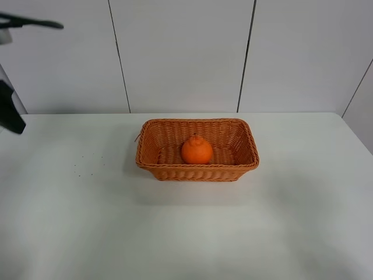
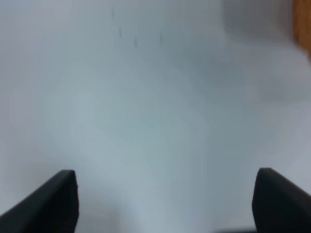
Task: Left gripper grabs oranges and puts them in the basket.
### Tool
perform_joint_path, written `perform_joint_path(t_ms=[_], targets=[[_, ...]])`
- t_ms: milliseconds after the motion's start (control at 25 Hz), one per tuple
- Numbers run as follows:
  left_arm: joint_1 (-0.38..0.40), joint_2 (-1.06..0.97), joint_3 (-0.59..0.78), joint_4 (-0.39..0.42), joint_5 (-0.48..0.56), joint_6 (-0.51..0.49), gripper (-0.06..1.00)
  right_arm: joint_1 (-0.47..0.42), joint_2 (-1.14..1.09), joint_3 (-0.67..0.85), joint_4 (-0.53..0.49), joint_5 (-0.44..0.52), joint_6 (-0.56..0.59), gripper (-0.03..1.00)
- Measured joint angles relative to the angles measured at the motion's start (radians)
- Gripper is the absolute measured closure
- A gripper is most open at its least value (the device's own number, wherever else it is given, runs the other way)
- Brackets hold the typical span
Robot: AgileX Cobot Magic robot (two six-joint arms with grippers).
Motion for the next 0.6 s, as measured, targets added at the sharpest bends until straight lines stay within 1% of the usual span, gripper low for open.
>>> perform_joint_path(t_ms=[160, 280, 400, 520, 600], targets=[[0.0, -0.173, 0.246, 0.0, -0.008, -0.002, 0.11, 0.0, 0.0, 0.0, 0.0, 0.0, 0.0, 0.27], [0.0, -0.316, 0.408, 0.001, -0.058, -0.003, 0.11, 0.0, 0.0, 0.0, 0.0, 0.0, 0.0, 0.27], [0.0, -0.445, 0.538, 0.005, -0.115, -0.003, 0.11, 0.0, 0.0, 0.0, 0.0, 0.0, 0.0, 0.27], [0.0, -0.568, 0.619, 0.01, -0.133, -0.015, 0.11, 0.0, 0.0, 0.0, 0.0, 0.0, 0.0, 0.27], [0.0, -0.637, 0.63, 0.016, -0.135, -0.03, 0.11, 0.0, 0.0, 0.0, 0.0, 0.0, 0.0, 0.27]])
